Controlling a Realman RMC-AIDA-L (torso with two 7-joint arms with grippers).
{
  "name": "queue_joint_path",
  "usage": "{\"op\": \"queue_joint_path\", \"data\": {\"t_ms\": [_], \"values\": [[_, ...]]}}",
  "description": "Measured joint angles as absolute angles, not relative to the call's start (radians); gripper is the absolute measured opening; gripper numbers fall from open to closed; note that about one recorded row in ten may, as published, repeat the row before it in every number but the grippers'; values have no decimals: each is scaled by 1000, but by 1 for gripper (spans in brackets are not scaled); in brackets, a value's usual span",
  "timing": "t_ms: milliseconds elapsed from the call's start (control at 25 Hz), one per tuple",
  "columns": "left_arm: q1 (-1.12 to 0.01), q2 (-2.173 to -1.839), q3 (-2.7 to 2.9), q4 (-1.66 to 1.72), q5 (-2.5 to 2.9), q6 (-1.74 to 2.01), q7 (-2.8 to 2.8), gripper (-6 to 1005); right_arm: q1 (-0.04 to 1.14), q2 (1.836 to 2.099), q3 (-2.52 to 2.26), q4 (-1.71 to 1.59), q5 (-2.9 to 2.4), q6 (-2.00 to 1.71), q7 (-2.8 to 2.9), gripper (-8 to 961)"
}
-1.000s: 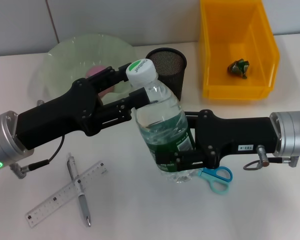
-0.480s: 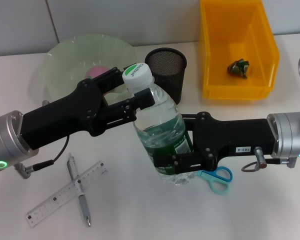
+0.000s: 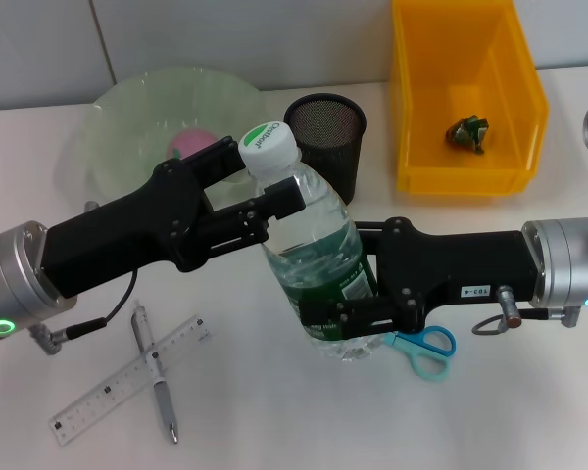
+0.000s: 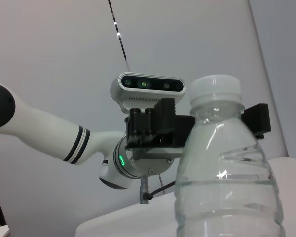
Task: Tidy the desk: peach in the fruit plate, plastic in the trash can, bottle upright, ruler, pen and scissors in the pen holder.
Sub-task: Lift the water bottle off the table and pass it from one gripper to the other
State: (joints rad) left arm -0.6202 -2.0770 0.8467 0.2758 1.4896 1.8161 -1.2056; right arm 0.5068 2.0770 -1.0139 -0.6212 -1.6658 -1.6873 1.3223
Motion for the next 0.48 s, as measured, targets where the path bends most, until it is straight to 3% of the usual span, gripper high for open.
{"op": "queue_joint_path", "data": {"t_ms": [400, 480], "values": [[-620, -2078, 847, 273, 1485, 1819, -1206, 782, 511, 2077, -1014, -608, -1666, -1688, 1322, 765], [-620, -2079, 847, 271, 1485, 1819, -1206, 723, 511, 2077, -1014, -607, -1666, -1690, 1322, 765]]}}
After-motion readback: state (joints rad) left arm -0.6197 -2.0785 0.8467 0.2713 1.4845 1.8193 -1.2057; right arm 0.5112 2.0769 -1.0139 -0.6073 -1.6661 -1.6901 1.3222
